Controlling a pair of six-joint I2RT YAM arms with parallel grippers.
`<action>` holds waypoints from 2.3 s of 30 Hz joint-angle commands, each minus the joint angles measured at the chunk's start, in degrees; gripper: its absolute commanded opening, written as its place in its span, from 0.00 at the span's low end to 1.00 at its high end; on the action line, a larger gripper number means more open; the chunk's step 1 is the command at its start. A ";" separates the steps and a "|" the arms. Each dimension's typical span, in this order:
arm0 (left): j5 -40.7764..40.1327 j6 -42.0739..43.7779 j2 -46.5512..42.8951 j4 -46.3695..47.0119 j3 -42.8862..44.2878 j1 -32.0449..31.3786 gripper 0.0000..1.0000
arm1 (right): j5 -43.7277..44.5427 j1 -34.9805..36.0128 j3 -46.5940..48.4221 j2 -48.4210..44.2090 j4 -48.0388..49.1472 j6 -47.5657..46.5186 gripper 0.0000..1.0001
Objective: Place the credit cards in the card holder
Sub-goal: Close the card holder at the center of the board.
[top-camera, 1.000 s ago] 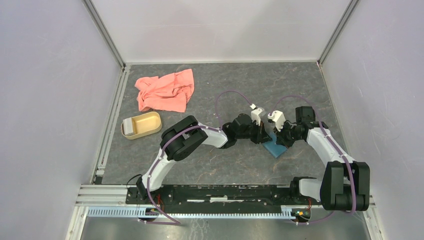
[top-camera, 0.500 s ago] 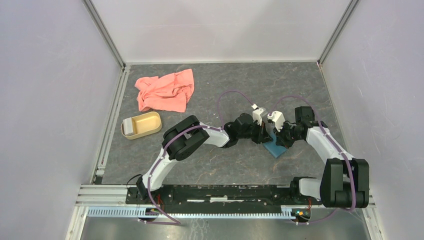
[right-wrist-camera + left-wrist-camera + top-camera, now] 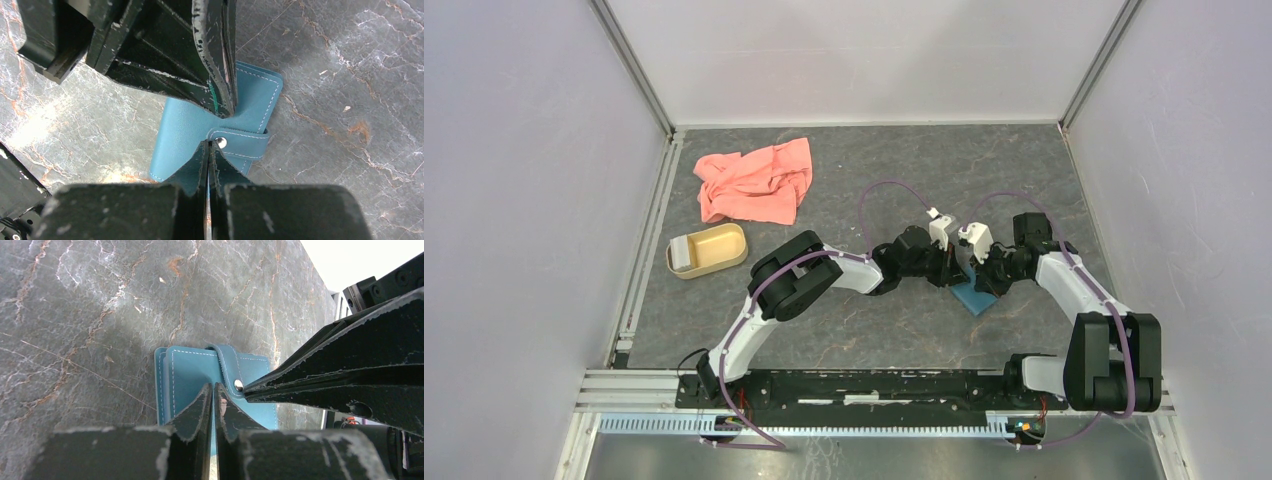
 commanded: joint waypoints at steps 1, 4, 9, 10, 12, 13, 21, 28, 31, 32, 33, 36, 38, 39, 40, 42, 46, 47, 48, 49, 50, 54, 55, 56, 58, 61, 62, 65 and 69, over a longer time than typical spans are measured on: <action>0.99 -0.95 1.76 -1.16 1.60 -0.29 0.11 | -1.47 0.38 1.62 0.12 0.20 0.18 0.00; 1.07 -0.95 1.78 -1.12 1.60 -0.28 0.11 | -1.22 0.39 2.00 0.36 0.52 0.56 0.00; 1.18 -0.95 1.88 -1.18 1.67 -0.29 0.11 | -0.95 0.70 2.11 1.28 0.65 0.72 0.00; 1.17 -0.95 1.95 -1.14 1.70 -0.29 0.11 | -0.79 0.80 2.10 1.41 0.72 0.80 0.00; 1.24 -0.95 2.02 -1.12 1.77 -0.29 0.11 | -0.55 0.88 2.10 1.61 0.89 0.97 0.00; 1.39 -0.95 1.98 -1.16 1.82 -0.27 0.11 | -0.42 0.89 2.10 1.67 0.99 1.06 0.00; 1.48 -1.04 2.11 -1.22 1.94 -0.18 0.10 | 3.12 0.99 1.77 2.05 1.58 2.43 0.00; 1.59 -0.95 1.89 -1.23 1.70 -0.20 0.11 | 2.22 -0.27 3.57 5.51 0.58 3.71 0.00; 1.56 -0.95 1.81 -1.21 1.65 -0.12 0.11 | -3.69 -3.26 6.40 10.47 -3.14 2.55 0.00; 1.55 -0.90 1.73 -1.26 1.60 -0.12 0.10 | -5.38 -4.30 7.00 12.24 -4.22 1.86 0.00; 1.55 -0.92 1.71 -1.26 1.52 -0.07 0.11 | -6.54 -5.04 7.51 13.53 -4.91 1.34 0.00; 1.54 -0.90 1.71 -1.25 1.44 -0.12 0.10 | -9.84 -6.79 8.37 17.14 -6.69 -0.17 0.00; 1.59 -0.95 1.75 -1.25 1.47 -0.03 0.10 | -11.87 -7.84 9.10 19.54 -7.92 -1.13 0.00; 1.59 -0.95 1.73 -1.23 1.43 -0.03 0.10 | -12.65 -8.46 9.65 20.65 -8.60 -1.61 0.00; 1.60 -0.95 1.74 -1.15 1.42 -0.03 0.10 | -13.69 -9.17 10.08 21.86 -9.23 -2.14 0.00; 1.59 -0.95 1.71 -1.13 1.36 0.08 0.10 | -15.51 -10.94 11.11 24.03 -10.56 -3.15 0.00; 1.62 -0.95 1.72 -1.13 1.40 0.06 0.10 | -17.40 -13.19 12.36 28.00 -11.74 -4.51 0.00; 1.64 -0.95 1.67 -1.16 1.36 0.06 0.10 | -17.97 -13.68 12.46 29.04 -12.02 -4.87 0.00; 1.64 -0.95 1.64 -1.14 1.34 0.06 0.10 | -18.58 -14.30 12.75 29.98 -12.31 -5.16 0.00; 1.69 -0.95 1.70 -1.20 1.33 0.15 0.10 | -19.26 -14.82 13.20 31.14 -13.09 -5.93 0.00; 1.75 -0.95 1.64 -1.17 1.40 0.14 0.10 | -19.85 -15.28 13.64 32.41 -13.62 -6.54 0.00; 1.85 -0.95 1.54 -0.86 1.25 0.15 0.10 | -20.02 -17.09 14.91 35.52 -14.82 -7.56 0.00; 1.89 -0.99 1.56 -0.85 1.25 0.15 0.10 | -19.95 -17.47 15.21 36.14 -14.93 -7.65 0.00; 1.90 -1.03 1.56 -0.80 1.25 0.15 0.10 | -19.85 -18.07 15.59 36.75 -15.18 -7.84 0.00; 1.96 -1.12 1.54 -0.58 1.25 0.15 0.10 | -19.84 -19.06 16.51 38.63 -15.98 -8.32 0.00; 2.18 -1.17 1.55 -0.41 1.25 0.15 0.10 | -20.86 -20.83 18.27 41.99 -18.49 -10.16 0.00; 2.19 -1.18 1.54 -0.38 1.25 0.15 0.11 | -21.14 -21.24 19.02 43.24 -19.12 -10.65 0.00; 2.50 -1.21 1.38 -0.28 1.35 0.15 0.11 | -21.58 -21.75 21.23 46.55 -20.95 -11.32 0.00; 2.74 -1.13 1.16 -0.27 1.38 0.15 0.11 | -22.68 -22.24 24.50 49.52 -22.83 -9.92 0.00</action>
